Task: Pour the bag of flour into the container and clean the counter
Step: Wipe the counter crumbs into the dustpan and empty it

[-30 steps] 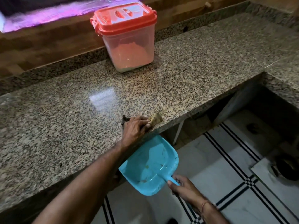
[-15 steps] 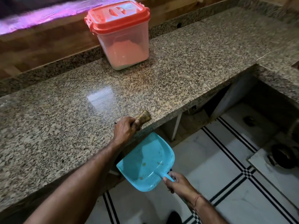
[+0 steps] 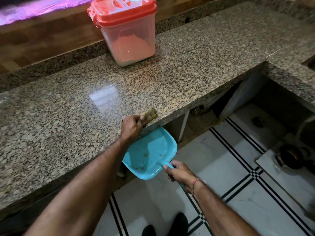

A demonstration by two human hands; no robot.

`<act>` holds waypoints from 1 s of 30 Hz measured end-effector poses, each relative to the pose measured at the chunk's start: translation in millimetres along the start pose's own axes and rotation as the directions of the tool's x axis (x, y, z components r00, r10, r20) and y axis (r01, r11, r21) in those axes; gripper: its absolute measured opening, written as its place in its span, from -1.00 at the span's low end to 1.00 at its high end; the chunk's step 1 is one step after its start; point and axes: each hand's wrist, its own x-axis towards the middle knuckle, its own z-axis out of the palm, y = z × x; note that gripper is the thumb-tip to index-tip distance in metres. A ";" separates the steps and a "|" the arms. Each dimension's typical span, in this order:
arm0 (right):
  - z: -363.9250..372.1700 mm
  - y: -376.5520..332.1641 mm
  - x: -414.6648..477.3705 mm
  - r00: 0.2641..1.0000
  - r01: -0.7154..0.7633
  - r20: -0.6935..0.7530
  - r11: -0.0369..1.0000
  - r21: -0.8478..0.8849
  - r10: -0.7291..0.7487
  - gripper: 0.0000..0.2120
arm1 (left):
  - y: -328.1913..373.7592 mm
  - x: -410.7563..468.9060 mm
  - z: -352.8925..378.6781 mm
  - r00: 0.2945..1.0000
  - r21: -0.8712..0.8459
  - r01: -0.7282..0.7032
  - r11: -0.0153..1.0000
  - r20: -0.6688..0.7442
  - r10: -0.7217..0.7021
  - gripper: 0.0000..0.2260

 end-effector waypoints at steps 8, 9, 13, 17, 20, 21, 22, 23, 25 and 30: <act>-2.0 6.9 -2.6 0.999 -0.031 -0.016 0.999 0.022 0.031 -0.87 | -15.9 -45.7 19.7 0.946 0.187 -0.301 0.935 -0.067 0.318 -0.72; -1.4 6.7 -2.7 0.999 -0.032 -0.012 0.999 0.032 0.033 -0.88 | -17.6 -50.5 20.1 0.934 0.198 -0.335 0.921 -0.058 0.352 -0.73; -0.5 2.6 -3.1 1.000 -0.025 -0.013 0.999 0.030 0.026 -0.86 | -10.2 -40.9 -5.0 0.983 -0.134 -0.130 0.982 -0.148 0.110 -0.77; -2.7 6.5 -1.2 1.000 -0.003 -0.011 1.000 -0.011 0.003 -0.84 | -12.2 -16.7 -35.1 0.983 -0.167 0.070 0.983 -0.155 -0.096 -0.75; -1.7 13.1 1.4 1.000 -0.010 0.002 1.000 -0.017 0.010 -0.82 | -8.8 -12.8 -19.2 0.980 0.082 0.101 0.991 -0.182 -0.085 -0.70; -1.5 15.5 2.5 1.000 -0.013 0.002 1.000 -0.023 0.013 -0.81 | -3.4 -14.0 -7.1 0.983 0.133 0.082 0.988 -0.172 -0.058 -0.69; -1.0 18.2 2.9 1.000 -0.019 0.002 0.999 -0.025 0.019 -0.80 | 4.0 -15.6 4.0 0.986 0.178 0.068 0.982 -0.159 -0.039 -0.69; -0.5 20.4 2.6 1.000 -0.025 0.004 0.999 -0.026 0.026 -0.78 | 13.0 -16.5 11.7 0.987 0.202 0.068 0.977 -0.154 -0.036 -0.68; 0.0 23.8 2.7 1.000 -0.028 0.013 1.000 -0.014 0.028 -0.77 | 21.8 -10.0 17.1 0.989 0.189 0.065 0.980 -0.140 -0.039 -0.68; -4.5 19.2 3.9 1.000 -0.006 0.021 1.000 0.004 0.005 -0.82 | 23.3 19.2 -0.5 0.994 0.051 0.015 0.999 0.103 -0.021 -0.68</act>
